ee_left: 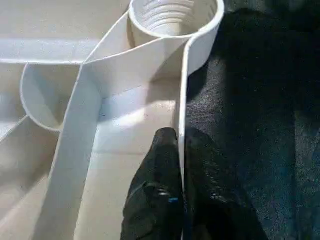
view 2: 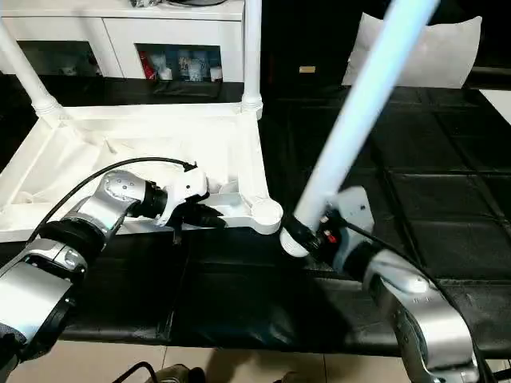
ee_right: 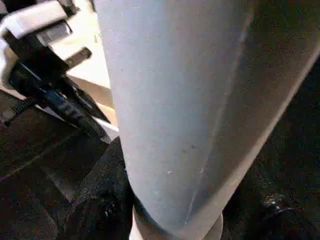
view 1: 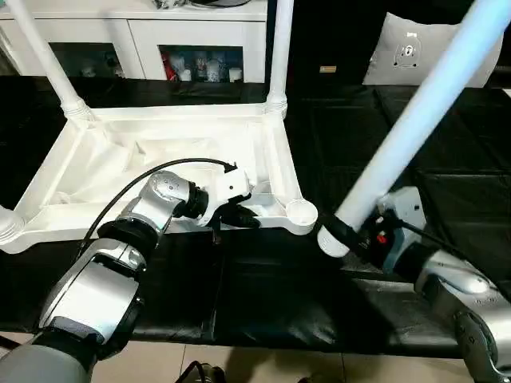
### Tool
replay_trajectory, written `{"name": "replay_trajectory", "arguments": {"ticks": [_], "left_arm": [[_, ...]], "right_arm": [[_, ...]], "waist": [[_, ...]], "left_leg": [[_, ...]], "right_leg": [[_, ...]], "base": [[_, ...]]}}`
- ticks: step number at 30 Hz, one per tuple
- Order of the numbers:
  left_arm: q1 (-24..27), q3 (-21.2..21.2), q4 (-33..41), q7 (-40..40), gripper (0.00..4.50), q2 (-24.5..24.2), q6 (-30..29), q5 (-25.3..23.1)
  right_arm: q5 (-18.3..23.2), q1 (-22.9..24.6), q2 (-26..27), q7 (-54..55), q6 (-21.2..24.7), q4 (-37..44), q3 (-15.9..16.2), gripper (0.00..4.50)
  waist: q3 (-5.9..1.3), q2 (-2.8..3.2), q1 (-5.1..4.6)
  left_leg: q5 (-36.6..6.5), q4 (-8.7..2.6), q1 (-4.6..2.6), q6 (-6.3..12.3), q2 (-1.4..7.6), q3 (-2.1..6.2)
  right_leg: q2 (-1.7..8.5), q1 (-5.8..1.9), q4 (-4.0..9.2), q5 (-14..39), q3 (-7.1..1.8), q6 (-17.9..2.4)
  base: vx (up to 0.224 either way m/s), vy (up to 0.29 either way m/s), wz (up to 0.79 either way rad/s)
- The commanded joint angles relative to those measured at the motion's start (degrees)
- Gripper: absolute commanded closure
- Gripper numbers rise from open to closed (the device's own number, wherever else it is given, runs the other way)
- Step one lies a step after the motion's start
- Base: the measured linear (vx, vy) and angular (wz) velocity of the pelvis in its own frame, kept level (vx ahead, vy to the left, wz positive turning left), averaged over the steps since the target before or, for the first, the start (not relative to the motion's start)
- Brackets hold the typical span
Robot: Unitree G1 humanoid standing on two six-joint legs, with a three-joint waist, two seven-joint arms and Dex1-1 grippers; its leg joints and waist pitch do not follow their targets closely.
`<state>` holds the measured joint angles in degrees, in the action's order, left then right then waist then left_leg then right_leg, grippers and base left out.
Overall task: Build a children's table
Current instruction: Pick table leg
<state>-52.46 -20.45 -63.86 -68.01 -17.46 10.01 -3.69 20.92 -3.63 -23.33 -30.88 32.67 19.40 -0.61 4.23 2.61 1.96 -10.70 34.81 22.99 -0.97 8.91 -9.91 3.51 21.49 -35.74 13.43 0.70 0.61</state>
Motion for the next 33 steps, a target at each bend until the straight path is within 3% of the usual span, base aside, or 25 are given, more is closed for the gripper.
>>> {"name": "replay_trajectory", "arguments": {"ticks": [1,9,12,13,14,15,19,21,22,23,24,33], "left_arm": [[-0.58,0.31,-0.62,-0.02,4.5,0.16,-0.1,-0.05],[3.58,1.1,5.43,-7.43,4.5,-1.22,1.54,1.79],[8.11,0.34,13.84,-9.08,4.5,-2.44,0.11,2.86],[8.63,0.29,14.81,-8.94,4.5,-2.54,-0.08,2.92],[9.28,0.26,16.0,-8.54,4.5,-2.67,-0.34,2.92],[10.38,0.91,17.81,-6.58,4.5,-2.59,-0.77,2.84],[13.05,2.06,22.04,-6.04,4.5,-2.78,-2.24,3.53],[14.03,2.0,23.81,-6.5,4.5,-3.25,-2.87,3.73],[14.91,1.82,25.42,-6.94,4.5,-3.75,-3.47,3.83],[15.7,1.74,27.11,-7.11,4.5,-4.15,-4.34,3.84],[16.21,1.61,28.12,-7.54,4.5,-4.5,-4.81,3.84],[18.26,0.35,33.78,-8.52,4.5,-6.36,-6.62,2.96]], "right_arm": [[0.85,-1.1,-0.6,-0.67,0.35,0.87,0.16,2.61],[2.09,-6.72,-0.19,-2.44,3.49,-0.07,2.64,2.61],[0.45,-8.49,-2.17,-4.95,6.32,-2.6,6.34,2.61],[0.03,-8.69,-2.27,-5.1,6.22,-2.98,6.74,2.61],[-0.26,-8.92,-2.21,-5.03,6.37,-3.46,7.02,2.61],[-0.54,-9.4,-2.31,-5.2,6.6,-4.2,7.6,2.61],[-0.53,-9.84,-2.36,-5.26,6.93,-5.05,8.43,2.61],[-0.69,-9.87,-2.35,-5.3,6.87,-5.25,8.51,2.61],[-0.71,-9.88,-2.26,-5.26,6.9,-5.41,8.55,2.61],[-0.65,-10.01,-2.29,-5.26,7.0,-5.6,8.64,2.61],[-0.68,-10.15,-2.23,-5.3,6.9,-5.99,8.8,2.61],[-1.11,-10.26,-2.02,-5.64,6.65,-7.32,10.36,2.61]], "waist": [[-3.68,-0.46,0.1],[-4.22,-0.3,0.17],[-4.42,-0.76,0.36],[-4.33,-0.61,0.35],[-4.26,-0.95,0.44],[-4.32,-1.51,0.36],[-4.05,-1.34,0.39],[-4.08,-1.22,0.4],[-4.04,-0.81,0.41],[-4.16,-1.02,0.27],[-4.2,-0.79,0.28],[-4.33,-0.54,0.24]], "left_leg": [[-7.94,-4.56,-1.87,3.49,4.36,1.62],[-3.48,-4.1,-1.81,5.62,4.31,1.43],[-2.47,-3.91,-1.82,6.22,4.49,1.32],[-2.42,-3.96,-1.72,6.24,4.53,1.35],[-3.01,-3.88,-1.82,6.25,4.41,1.07],[-2.91,-3.94,-1.69,6.15,4.46,1.17],[-3.8,-4.11,-1.82,5.31,4.46,1.12],[-3.54,-4.09,-1.86,5.08,4.4,1.14],[-3.37,-4.14,-1.77,5.0,4.4,1.23],[-3.19,-4.07,-1.79,4.98,4.36,1.17],[-3.03,-4.02,-1.77,5.03,4.32,1.23],[-3.73,-4.02,-1.86,4.14,4.24,1.21]], "right_leg": [[5.3,-2.26,3.71,-4.62,-2.07,-18.53],[5.28,-2.51,2.89,-12.45,-1.99,-19.54],[5.31,-2.64,2.63,-13.85,-1.88,-19.78],[5.33,-2.6,2.58,-13.55,-1.84,-19.7],[5.19,-2.34,2.84,-12.09,-1.9,-19.27],[5.19,-2.58,2.66,-11.48,-1.85,-19.12],[5.08,-2.18,3.03,-5.93,-1.88,-17.92],[5.05,-2.11,2.96,-6.04,-1.89,-17.7],[5.07,-2.12,2.88,-6.53,-1.87,-17.58],[5.0,-2.17,2.84,-7.46,-1.89,-17.54],[5.04,-2.21,2.78,-7.9,-1.9,-17.63],[4.78,-2.24,2.74,-8.74,-1.84,-17.92]], "base": [[0.0,0.0,0.0],[0.0,0.0,0.0],[0.0,0.0,0.0],[0.0,0.0,0.0],[0.0,0.0,0.0],[0.0,0.0,0.0],[0.0,0.0,0.0],[0.0,0.0,0.0],[0.0,0.0,0.0],[0.0,0.0,0.0],[0.0,0.0,0.0],[0.0,0.0,0.0]]}}
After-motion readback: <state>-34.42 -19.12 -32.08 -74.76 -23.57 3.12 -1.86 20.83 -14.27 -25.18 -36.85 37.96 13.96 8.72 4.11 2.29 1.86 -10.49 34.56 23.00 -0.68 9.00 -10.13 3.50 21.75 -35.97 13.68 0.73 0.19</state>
